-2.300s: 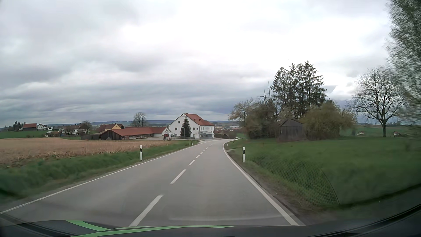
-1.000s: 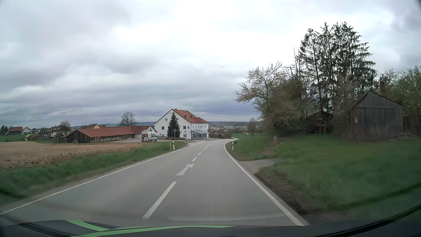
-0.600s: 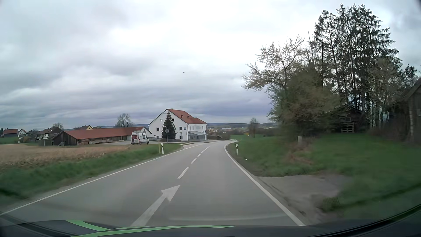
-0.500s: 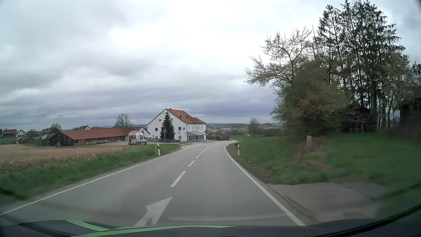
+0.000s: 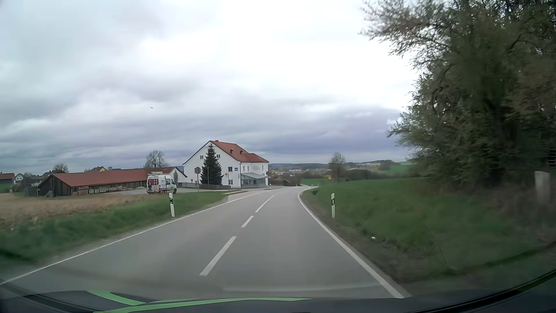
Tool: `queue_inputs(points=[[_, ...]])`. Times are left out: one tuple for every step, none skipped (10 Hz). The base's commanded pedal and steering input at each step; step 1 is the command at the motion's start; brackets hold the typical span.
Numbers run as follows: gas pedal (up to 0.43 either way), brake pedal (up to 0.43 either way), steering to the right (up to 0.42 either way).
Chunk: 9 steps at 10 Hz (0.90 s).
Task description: Follow the waypoints while adhering to traffic rules and regulations
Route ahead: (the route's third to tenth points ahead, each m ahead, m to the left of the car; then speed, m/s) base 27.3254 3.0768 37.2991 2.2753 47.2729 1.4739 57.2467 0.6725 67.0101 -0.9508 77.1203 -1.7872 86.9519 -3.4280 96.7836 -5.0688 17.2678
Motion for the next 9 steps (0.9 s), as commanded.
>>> queue_inputs(points=[[0.028,0.000,0.006],[0.028,0.000,0.006],[0.028,0.000,0.006],[0.028,0.000,0.007],[0.028,0.000,0.007],[0.028,0.000,0.007],[0.028,0.000,0.008],[0.028,0.000,0.008],[0.028,0.000,0.009]])
